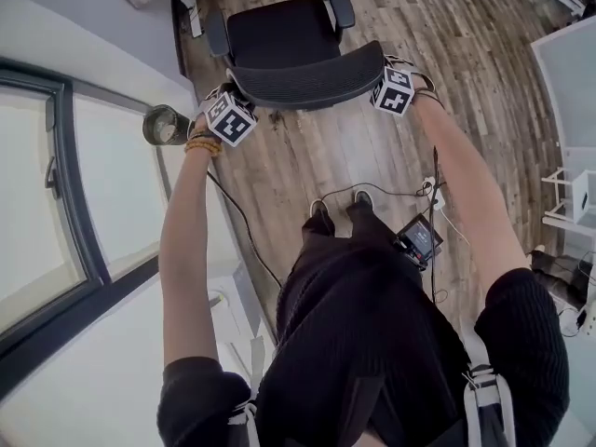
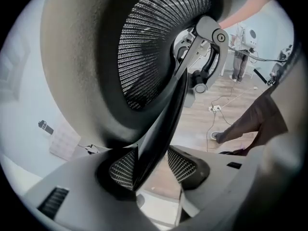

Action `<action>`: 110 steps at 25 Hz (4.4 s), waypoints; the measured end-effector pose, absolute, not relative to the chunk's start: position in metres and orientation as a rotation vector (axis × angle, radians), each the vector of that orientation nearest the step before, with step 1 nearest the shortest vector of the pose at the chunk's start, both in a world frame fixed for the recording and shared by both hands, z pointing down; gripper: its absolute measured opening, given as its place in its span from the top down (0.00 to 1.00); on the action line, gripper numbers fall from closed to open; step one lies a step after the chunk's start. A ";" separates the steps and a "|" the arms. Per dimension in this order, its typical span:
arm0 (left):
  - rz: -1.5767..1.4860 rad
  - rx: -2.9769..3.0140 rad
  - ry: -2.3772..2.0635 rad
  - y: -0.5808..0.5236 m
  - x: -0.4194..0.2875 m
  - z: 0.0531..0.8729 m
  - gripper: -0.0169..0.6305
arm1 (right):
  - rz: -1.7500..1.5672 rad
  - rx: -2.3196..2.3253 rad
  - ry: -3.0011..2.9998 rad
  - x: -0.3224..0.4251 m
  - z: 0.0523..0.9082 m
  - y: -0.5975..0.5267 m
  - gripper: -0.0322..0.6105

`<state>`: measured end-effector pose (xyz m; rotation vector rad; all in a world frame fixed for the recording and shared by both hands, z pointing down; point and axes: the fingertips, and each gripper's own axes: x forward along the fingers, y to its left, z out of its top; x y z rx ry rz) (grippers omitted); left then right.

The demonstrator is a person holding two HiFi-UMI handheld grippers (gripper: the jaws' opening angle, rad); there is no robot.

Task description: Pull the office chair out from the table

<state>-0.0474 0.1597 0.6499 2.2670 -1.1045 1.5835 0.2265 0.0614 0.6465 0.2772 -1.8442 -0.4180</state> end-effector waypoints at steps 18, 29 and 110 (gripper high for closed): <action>1.548 2.250 -1.201 0.209 -0.038 0.650 0.65 | -0.484 0.288 -1.894 0.241 0.651 0.108 0.66; 1.514 2.325 -1.231 0.218 -0.027 0.643 0.64 | -0.492 0.279 -1.924 0.251 0.648 0.119 0.65; -0.010 2.425 -2.349 0.342 0.135 0.347 0.99 | -0.466 1.082 -2.907 0.193 0.361 0.320 0.94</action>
